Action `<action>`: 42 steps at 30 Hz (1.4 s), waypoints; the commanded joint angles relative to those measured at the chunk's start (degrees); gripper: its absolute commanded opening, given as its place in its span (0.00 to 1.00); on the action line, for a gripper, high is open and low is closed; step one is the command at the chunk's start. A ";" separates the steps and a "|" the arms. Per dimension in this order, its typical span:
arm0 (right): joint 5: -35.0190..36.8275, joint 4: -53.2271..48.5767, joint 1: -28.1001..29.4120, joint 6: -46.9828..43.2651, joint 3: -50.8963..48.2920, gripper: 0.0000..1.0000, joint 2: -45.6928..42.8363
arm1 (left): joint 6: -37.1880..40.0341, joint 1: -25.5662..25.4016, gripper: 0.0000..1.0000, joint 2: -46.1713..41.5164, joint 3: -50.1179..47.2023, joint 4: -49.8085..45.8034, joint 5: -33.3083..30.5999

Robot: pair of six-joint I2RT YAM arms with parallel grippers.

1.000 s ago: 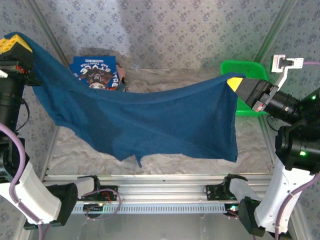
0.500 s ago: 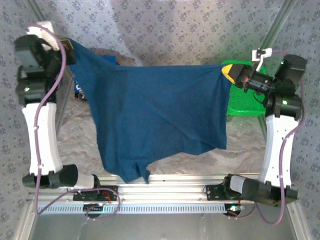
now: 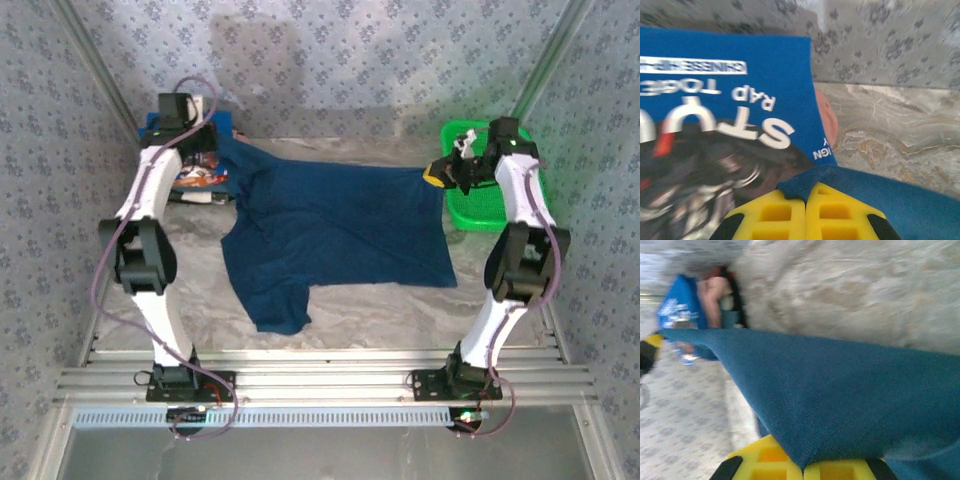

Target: Fold and stack the t-shirts

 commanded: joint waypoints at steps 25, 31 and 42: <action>27.88 17.21 2.61 -5.76 -2.22 0.00 2.69 | -10.93 -3.68 0.00 -9.74 -8.65 3.52 -1.13; 28.22 19.35 2.86 -5.95 -9.31 0.00 -0.29 | -13.50 -3.76 0.00 -16.72 -23.40 7.72 -0.56; 31.80 22.14 3.29 -9.39 -20.77 0.00 -5.25 | -20.05 -3.85 0.00 -25.79 -45.79 13.44 -0.14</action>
